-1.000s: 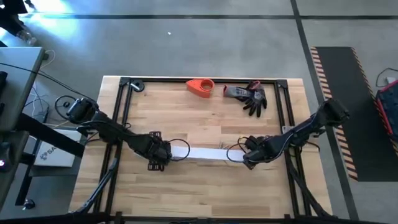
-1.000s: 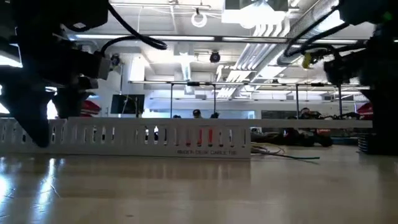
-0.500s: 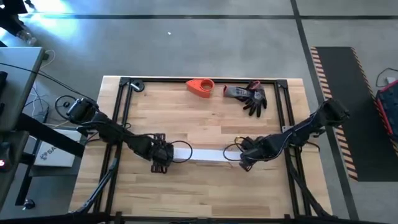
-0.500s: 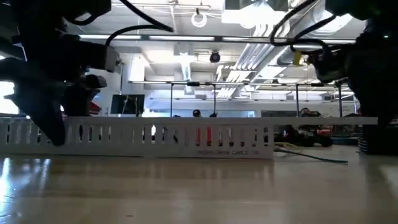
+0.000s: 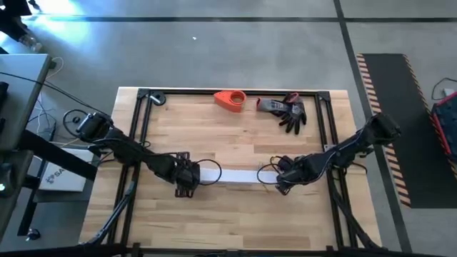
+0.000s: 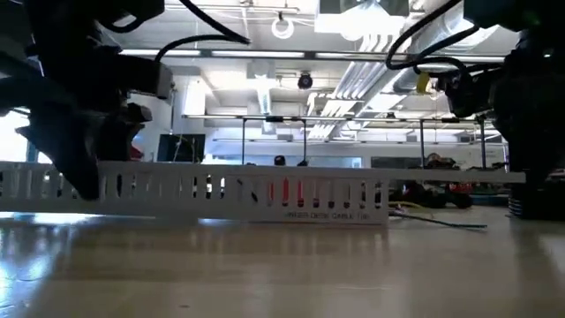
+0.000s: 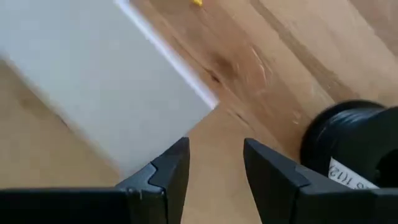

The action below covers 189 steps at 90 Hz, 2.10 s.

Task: Ziptie cables
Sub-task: Close the white cable duct

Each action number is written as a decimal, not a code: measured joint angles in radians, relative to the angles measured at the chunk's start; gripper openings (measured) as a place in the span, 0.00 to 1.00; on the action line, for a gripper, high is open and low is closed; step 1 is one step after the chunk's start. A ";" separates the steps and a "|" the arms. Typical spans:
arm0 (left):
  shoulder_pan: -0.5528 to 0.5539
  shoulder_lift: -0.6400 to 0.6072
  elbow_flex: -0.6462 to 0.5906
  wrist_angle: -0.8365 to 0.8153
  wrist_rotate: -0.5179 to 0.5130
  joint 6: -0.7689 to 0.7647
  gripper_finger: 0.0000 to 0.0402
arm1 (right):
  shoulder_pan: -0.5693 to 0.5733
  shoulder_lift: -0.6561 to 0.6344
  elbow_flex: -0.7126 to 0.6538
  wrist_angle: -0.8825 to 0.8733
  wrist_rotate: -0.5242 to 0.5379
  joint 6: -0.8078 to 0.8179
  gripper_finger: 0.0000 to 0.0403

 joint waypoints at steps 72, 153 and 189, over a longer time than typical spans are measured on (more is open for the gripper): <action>0.010 -0.043 0.121 -0.294 0.099 -0.001 0.69 | 0.001 -0.001 0.000 0.008 0.026 -0.004 0.34; -0.069 -0.103 0.018 -0.285 -0.022 -0.007 0.70 | 0.001 -0.001 0.000 0.048 0.045 -0.031 0.34; -0.004 -0.152 -0.055 -0.202 -0.010 0.098 0.70 | 0.001 -0.001 -0.001 0.058 0.028 -0.031 0.34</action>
